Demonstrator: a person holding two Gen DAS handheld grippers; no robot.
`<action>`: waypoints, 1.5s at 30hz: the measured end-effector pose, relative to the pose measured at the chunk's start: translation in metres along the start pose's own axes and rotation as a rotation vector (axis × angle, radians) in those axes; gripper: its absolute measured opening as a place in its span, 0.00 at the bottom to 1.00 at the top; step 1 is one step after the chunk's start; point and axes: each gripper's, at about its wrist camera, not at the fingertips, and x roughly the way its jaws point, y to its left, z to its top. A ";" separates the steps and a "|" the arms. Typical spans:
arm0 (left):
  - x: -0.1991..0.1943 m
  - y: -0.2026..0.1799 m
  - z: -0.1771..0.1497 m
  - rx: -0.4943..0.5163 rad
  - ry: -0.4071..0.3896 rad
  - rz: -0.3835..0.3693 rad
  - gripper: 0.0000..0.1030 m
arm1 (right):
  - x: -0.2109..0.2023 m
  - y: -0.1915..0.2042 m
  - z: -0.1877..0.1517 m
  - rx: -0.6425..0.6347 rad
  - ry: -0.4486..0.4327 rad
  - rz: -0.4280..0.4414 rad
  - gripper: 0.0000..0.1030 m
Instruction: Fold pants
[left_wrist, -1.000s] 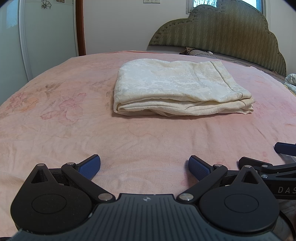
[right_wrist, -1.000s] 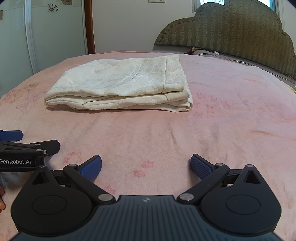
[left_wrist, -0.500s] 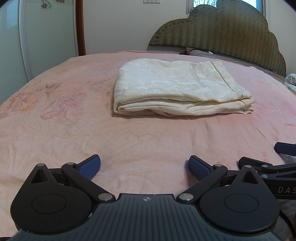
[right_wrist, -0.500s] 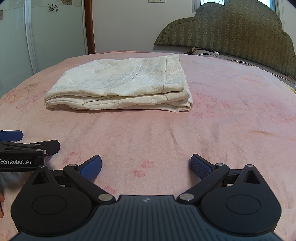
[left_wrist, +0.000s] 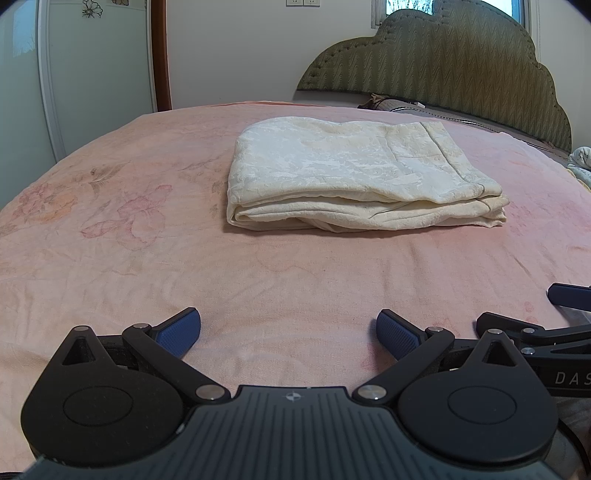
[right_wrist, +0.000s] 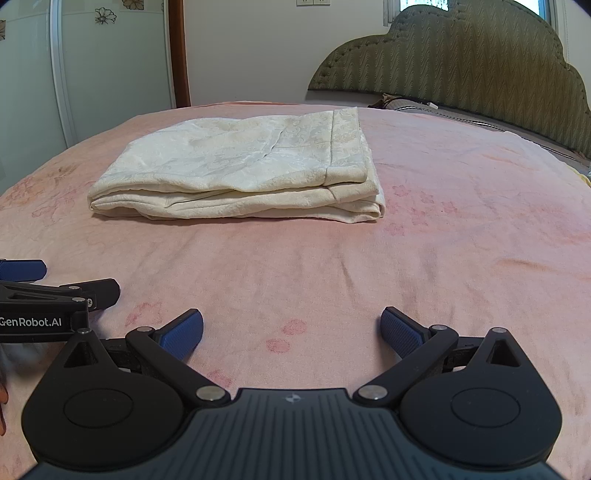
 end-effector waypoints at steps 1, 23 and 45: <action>0.000 0.000 0.000 0.000 0.000 0.000 1.00 | 0.000 0.000 0.000 0.000 0.000 0.000 1.00; -0.005 0.003 0.003 0.007 -0.004 -0.023 0.99 | 0.000 0.000 0.001 0.001 -0.001 -0.006 1.00; 0.007 0.011 0.020 0.038 0.030 0.008 0.99 | -0.007 -0.007 0.018 0.112 -0.049 0.001 1.00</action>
